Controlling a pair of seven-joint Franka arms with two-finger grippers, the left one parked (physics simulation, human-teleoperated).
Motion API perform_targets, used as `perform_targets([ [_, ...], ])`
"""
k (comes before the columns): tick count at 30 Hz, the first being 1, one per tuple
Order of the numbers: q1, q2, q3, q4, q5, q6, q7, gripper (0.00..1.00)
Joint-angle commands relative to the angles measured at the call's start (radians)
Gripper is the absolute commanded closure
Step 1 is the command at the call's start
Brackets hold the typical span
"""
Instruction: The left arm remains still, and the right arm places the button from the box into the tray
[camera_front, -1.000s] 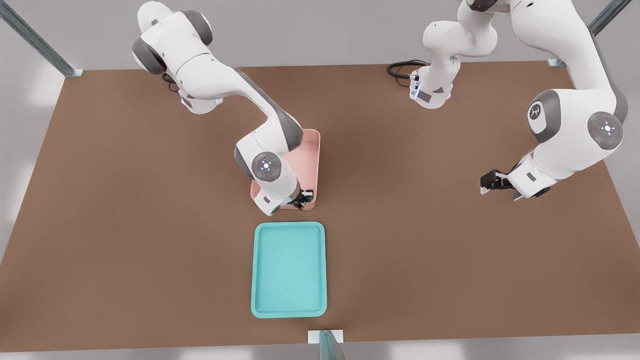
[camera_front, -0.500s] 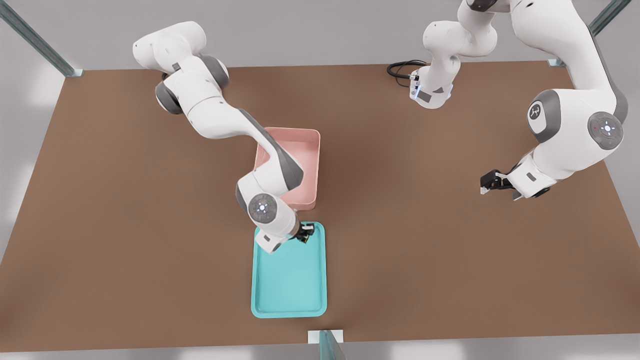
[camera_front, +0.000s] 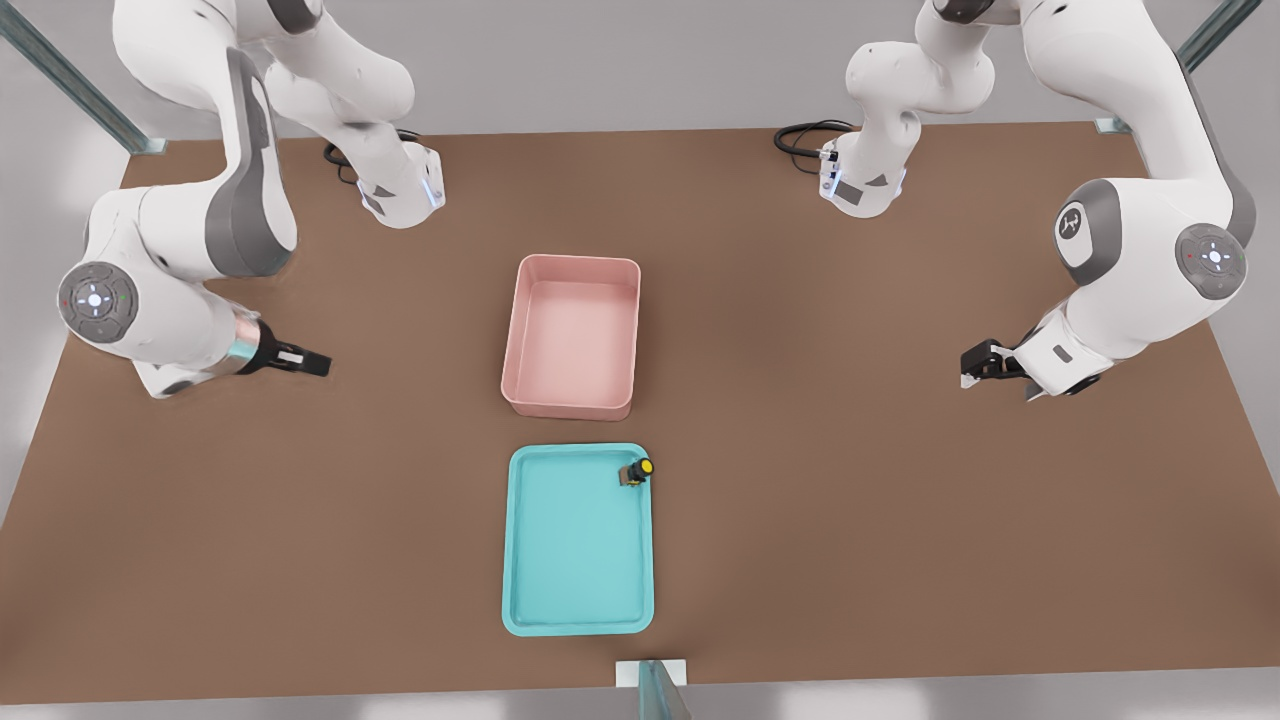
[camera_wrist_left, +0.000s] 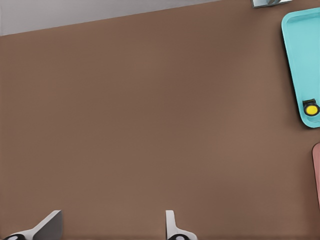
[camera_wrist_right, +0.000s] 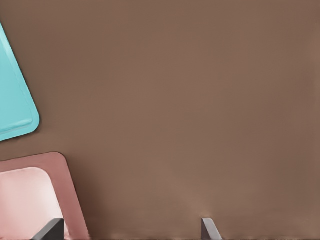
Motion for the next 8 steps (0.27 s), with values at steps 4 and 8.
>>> perform_targets([
  [4, -0.013, -0.071, 0.002, -0.151, 0.002, 0.097, -0.361, 0.0],
  [8, -0.014, -0.054, 0.0, -0.147, -0.001, 0.086, -0.356, 0.0],
])
